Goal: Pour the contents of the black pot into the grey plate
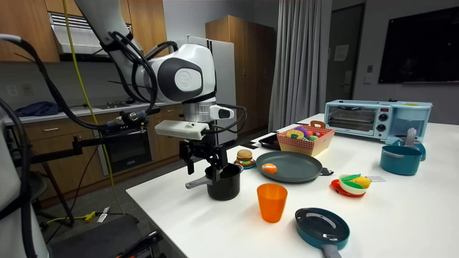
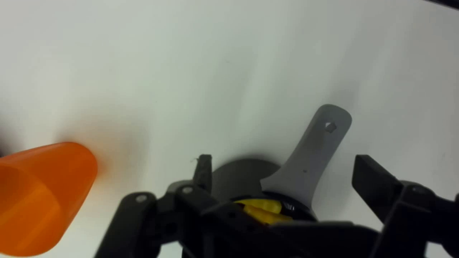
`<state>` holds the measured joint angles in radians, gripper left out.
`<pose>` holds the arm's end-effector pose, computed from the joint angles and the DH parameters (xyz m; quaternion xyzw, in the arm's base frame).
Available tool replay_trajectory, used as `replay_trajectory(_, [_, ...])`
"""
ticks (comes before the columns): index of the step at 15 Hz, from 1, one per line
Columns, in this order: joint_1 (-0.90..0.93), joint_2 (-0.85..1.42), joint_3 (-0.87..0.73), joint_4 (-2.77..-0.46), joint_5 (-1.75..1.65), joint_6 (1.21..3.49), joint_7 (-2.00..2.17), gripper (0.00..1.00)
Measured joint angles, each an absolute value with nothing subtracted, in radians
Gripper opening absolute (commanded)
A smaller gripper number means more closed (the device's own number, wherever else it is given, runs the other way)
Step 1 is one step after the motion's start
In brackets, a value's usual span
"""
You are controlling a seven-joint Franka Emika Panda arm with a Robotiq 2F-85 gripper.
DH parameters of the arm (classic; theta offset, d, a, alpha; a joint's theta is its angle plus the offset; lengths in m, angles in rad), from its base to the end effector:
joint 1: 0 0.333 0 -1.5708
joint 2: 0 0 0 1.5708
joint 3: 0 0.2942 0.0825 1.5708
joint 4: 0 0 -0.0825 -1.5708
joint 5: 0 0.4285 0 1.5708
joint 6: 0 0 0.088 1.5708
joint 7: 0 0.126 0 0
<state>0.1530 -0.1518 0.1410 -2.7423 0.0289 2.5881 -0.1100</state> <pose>0.4024 0.1176 0.1876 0.9822 0.1878 -0.0015 0.0032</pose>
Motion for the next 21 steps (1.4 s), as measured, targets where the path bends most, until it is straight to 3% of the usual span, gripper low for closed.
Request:
replay_trajectory(12, [0.205,-0.138,0.167,-2.742,0.271,2.606,0.051,1.00])
replay_trajectory(21, [0.197,-0.035,0.198,-2.742,0.131,2.761,0.262,1.00])
